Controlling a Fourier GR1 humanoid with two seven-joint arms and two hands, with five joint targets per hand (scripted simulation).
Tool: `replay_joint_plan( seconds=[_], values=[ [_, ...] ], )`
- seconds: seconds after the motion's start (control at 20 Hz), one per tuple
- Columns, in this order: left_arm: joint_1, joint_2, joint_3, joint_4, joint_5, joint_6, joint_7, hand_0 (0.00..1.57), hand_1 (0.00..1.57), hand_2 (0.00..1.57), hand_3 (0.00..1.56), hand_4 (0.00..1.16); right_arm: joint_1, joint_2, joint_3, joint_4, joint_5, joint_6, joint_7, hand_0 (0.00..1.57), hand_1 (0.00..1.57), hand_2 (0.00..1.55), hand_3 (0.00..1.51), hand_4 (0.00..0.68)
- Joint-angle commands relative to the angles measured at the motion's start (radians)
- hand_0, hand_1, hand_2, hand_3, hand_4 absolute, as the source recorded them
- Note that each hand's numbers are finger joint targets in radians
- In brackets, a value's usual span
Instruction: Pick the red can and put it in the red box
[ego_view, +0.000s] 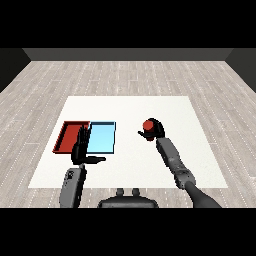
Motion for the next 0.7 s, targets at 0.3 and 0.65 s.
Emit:
replay_joint_plan(
  seconds=[0.3, 0.65],
  values=[
    [-0.074, -0.002, -0.049, 0.014, -0.024, 0.010, 0.098, 0.00, 0.00, 0.00, 0.00, 0.00, 0.110, -0.009, 0.051, -0.319, -0.012, 0.027, 0.065, 1.46, 1.46, 1.44, 1.39, 0.661],
    [-0.028, -0.021, -0.154, -0.010, -0.031, 0.062, 0.123, 0.00, 0.00, 0.00, 0.00, 0.00, 0.305, 0.074, 0.300, -0.738, -0.080, -0.177, 0.256, 1.45, 1.45, 1.43, 1.39, 0.653]
  ],
)
